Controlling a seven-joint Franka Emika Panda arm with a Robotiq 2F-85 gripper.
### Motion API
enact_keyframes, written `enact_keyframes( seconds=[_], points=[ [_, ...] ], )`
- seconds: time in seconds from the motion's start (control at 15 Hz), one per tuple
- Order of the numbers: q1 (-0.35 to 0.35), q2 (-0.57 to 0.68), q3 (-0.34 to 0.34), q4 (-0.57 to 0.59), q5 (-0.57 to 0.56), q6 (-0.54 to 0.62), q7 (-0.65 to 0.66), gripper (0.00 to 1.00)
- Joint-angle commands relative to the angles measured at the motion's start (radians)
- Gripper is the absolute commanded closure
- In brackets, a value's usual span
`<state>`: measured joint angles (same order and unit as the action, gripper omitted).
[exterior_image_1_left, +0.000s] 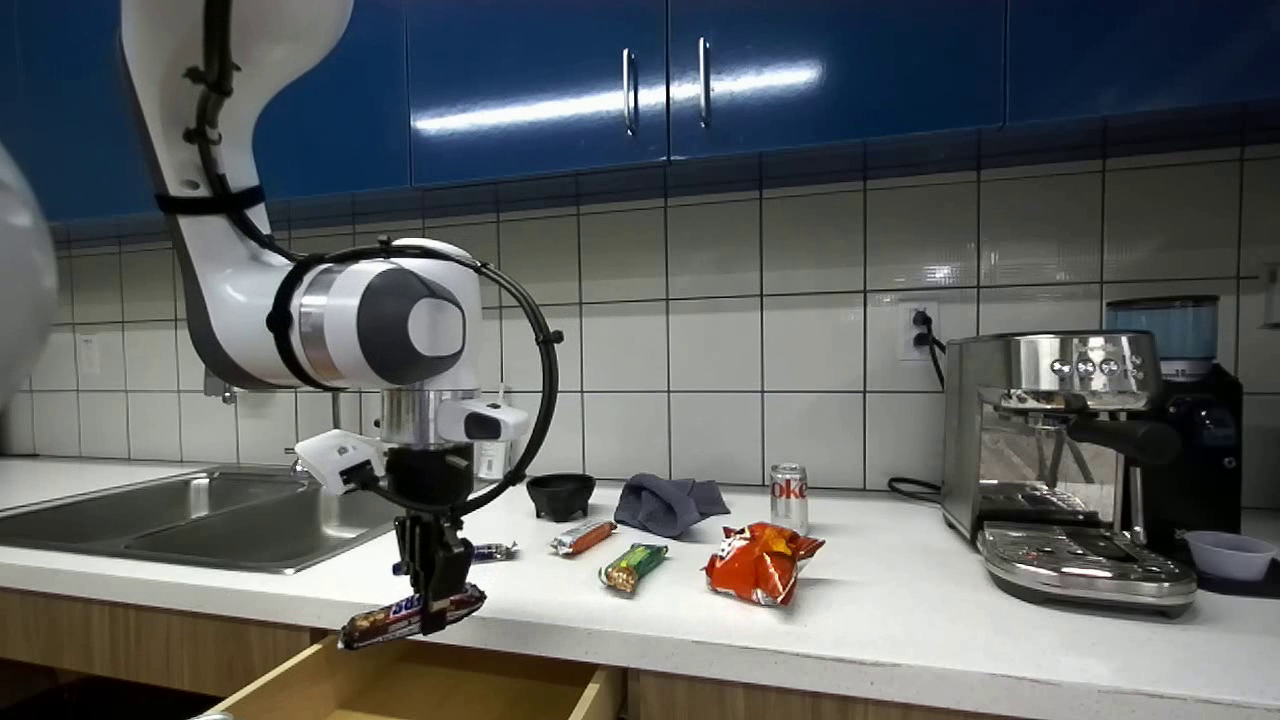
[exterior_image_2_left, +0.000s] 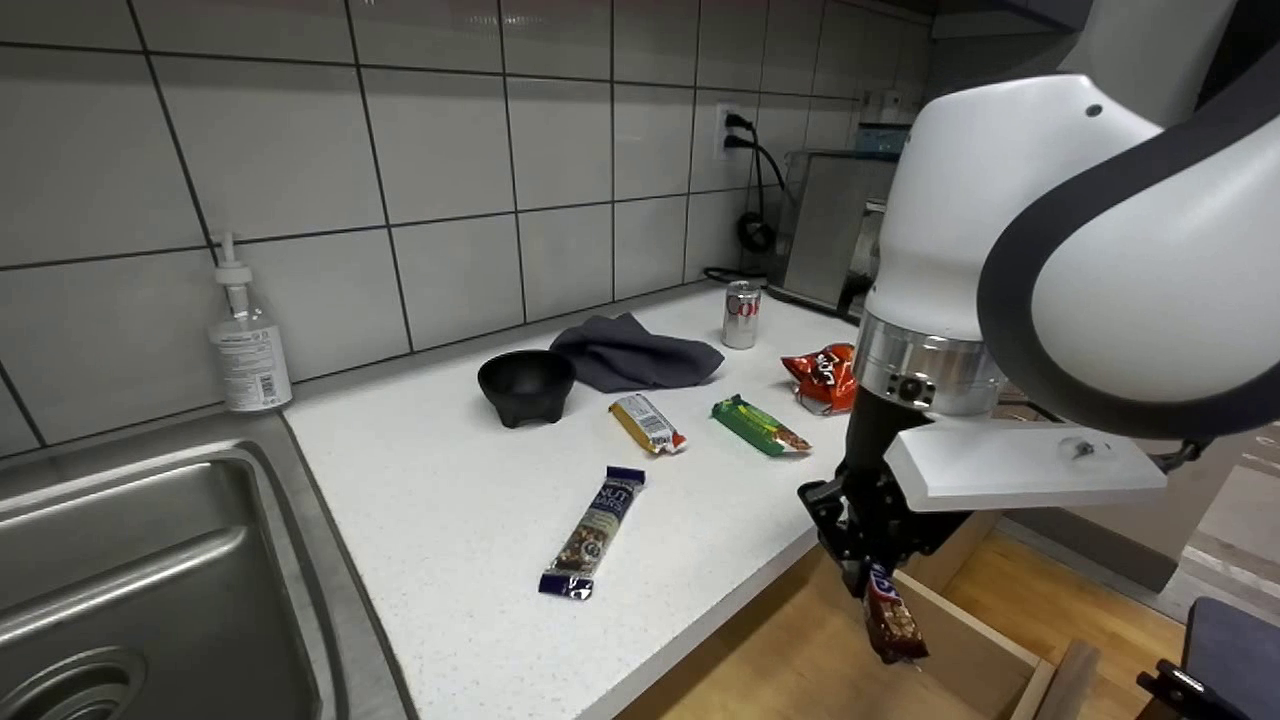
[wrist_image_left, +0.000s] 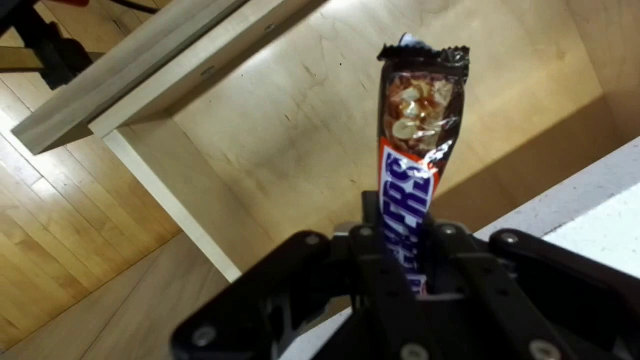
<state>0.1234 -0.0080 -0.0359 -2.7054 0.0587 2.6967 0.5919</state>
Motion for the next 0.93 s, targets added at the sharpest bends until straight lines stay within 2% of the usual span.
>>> enact_keyframes(
  seconds=[0.0, 0.6, 0.87],
  points=[
    [-0.028, -0.031, 0.035, -0.056, 0.015, 0.037, 0.055, 0.96],
    [-0.019, 0.027, 0.047, -0.076, -0.016, 0.113, 0.218, 0.96],
    [-0.008, 0.07, 0.038, -0.068, -0.098, 0.162, 0.342, 0.96]
  ],
)
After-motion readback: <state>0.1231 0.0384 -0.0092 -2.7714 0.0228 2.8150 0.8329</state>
